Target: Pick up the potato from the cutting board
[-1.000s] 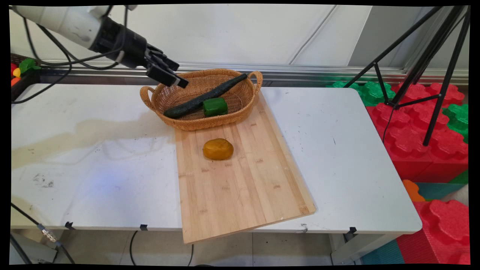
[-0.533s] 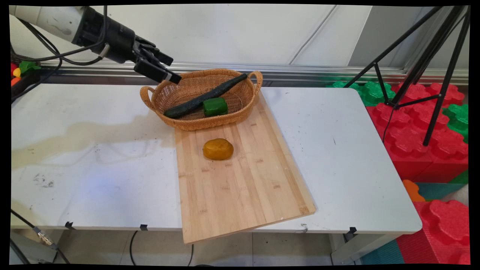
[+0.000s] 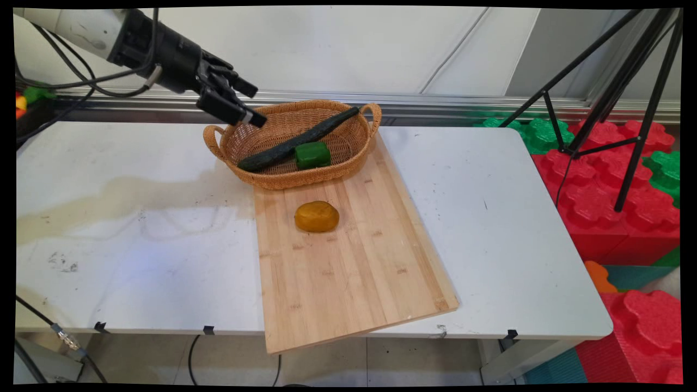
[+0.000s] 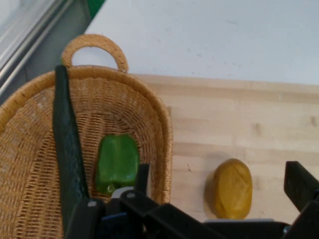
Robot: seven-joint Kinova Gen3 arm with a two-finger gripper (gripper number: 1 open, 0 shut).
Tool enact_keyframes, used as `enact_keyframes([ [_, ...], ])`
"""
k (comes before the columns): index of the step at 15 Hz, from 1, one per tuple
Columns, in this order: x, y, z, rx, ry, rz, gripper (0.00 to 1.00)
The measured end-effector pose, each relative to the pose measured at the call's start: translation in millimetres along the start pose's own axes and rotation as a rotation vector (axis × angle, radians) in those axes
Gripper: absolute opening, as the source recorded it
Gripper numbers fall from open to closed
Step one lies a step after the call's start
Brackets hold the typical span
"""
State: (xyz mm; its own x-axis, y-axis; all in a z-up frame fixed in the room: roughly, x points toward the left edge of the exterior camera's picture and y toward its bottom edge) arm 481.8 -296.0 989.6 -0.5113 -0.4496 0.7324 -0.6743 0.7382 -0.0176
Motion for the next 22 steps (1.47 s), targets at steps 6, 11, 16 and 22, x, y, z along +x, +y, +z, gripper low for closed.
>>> enact_keyframes([
  [6, -0.9, 15.1, 29.1, -0.077, -0.1, 0.082, 1.0],
  [11, -7.7, 26.9, 68.7, -0.117, -0.171, 0.097, 1.0],
  [16, -15.1, 31.0, 106.1, -0.136, -0.228, 0.107, 1.0],
  [22, -19.5, 31.9, 148.7, -0.156, -0.278, 0.119, 1.0],
])
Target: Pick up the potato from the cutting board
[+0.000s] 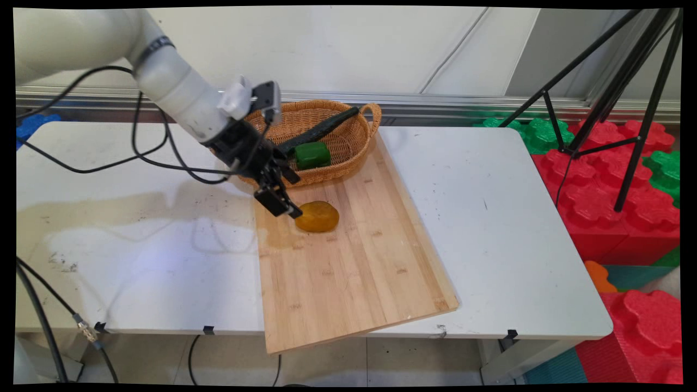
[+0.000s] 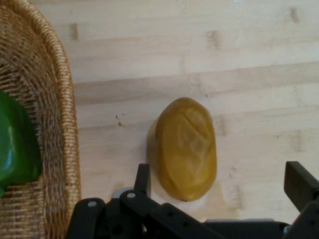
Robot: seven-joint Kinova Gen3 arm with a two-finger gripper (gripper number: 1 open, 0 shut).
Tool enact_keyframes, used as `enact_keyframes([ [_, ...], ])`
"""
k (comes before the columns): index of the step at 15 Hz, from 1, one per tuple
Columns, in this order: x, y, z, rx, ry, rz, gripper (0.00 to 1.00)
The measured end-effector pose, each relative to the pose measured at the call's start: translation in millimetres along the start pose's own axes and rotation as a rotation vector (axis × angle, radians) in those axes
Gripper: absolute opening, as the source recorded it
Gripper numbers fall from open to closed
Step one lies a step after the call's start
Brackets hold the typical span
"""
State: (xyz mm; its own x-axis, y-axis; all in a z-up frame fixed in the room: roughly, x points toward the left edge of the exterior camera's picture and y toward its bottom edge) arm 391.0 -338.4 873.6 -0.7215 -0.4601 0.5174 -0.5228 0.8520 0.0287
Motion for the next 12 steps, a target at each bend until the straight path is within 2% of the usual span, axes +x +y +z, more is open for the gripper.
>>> enact_keyframes([
  [12, 17.3, -8.2, 70.4, -0.003, -0.069, 0.008, 1.0],
])
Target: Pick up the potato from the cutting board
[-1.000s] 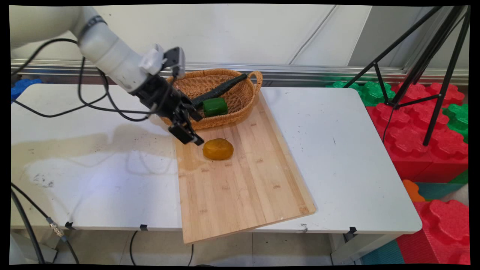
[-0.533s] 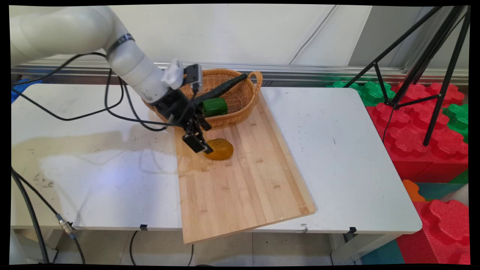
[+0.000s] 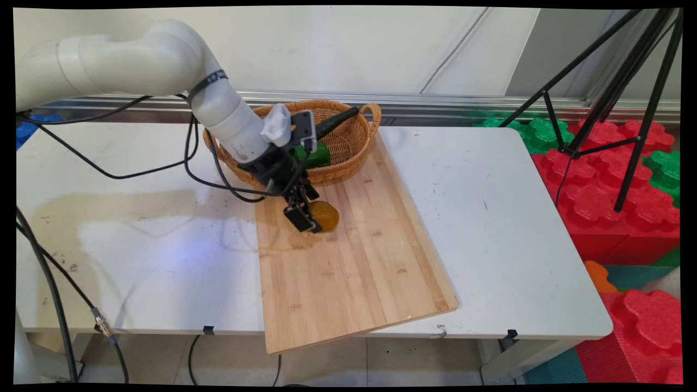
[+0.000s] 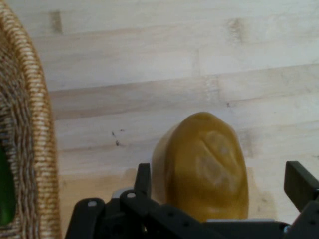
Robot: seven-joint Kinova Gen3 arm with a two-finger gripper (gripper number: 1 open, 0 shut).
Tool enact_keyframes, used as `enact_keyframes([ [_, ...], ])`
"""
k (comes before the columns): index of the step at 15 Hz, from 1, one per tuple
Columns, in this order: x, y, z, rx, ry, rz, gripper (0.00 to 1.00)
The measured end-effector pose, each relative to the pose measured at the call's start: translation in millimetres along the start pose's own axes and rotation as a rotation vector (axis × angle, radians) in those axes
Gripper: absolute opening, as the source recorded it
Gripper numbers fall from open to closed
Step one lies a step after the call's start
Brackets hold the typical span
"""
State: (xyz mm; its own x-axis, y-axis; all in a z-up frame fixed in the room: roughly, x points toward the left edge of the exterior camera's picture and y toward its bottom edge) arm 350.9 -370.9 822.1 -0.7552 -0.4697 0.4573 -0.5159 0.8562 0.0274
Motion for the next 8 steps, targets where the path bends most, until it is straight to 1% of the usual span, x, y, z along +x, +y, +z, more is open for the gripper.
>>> enact_keyframes([
  [7, 6.3, 1.2, 27.3, 0.01, -0.031, 0.012, 1.0],
  [8, 6.8, 1.3, 28.9, 0.012, -0.031, 0.013, 0.0],
])
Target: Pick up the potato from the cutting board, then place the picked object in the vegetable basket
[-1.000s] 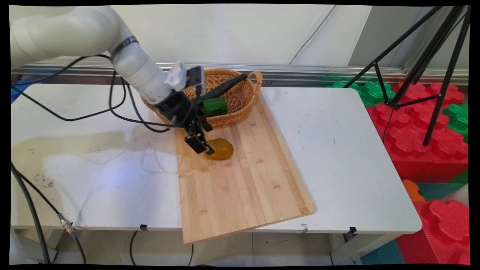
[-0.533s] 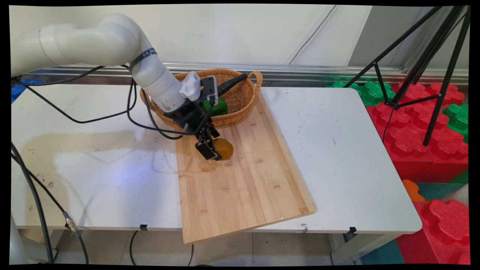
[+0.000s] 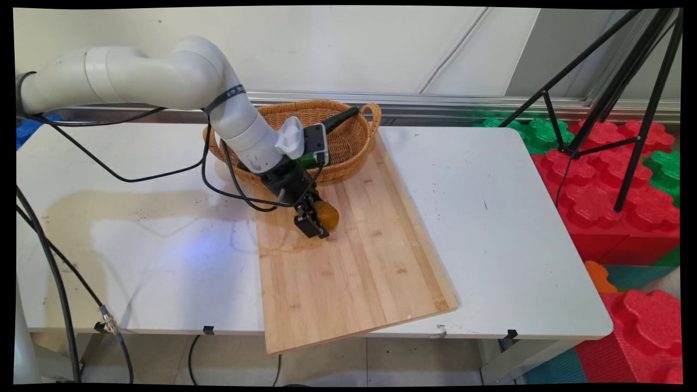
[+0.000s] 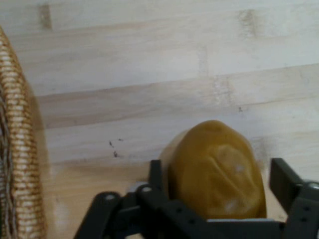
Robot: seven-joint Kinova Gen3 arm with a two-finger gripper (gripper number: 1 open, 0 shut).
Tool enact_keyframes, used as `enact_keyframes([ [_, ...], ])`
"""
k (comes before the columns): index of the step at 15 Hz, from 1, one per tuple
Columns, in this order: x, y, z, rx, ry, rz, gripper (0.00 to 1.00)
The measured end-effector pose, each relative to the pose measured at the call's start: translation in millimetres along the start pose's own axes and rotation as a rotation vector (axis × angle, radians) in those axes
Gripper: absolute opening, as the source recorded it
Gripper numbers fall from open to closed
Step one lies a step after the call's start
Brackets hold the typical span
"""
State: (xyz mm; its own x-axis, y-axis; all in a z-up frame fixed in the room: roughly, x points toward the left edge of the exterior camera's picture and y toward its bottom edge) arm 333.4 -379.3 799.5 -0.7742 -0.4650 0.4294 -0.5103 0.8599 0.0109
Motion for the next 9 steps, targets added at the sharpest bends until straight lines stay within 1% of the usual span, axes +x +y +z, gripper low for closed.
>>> enact_keyframes([
  [4, 2.0, 0.6, 5.0, 0.012, 0.0, 0.003, 0.0],
  [9, 5.0, 3.3, -1.1, 0.034, 0.024, -0.025, 0.0],
])
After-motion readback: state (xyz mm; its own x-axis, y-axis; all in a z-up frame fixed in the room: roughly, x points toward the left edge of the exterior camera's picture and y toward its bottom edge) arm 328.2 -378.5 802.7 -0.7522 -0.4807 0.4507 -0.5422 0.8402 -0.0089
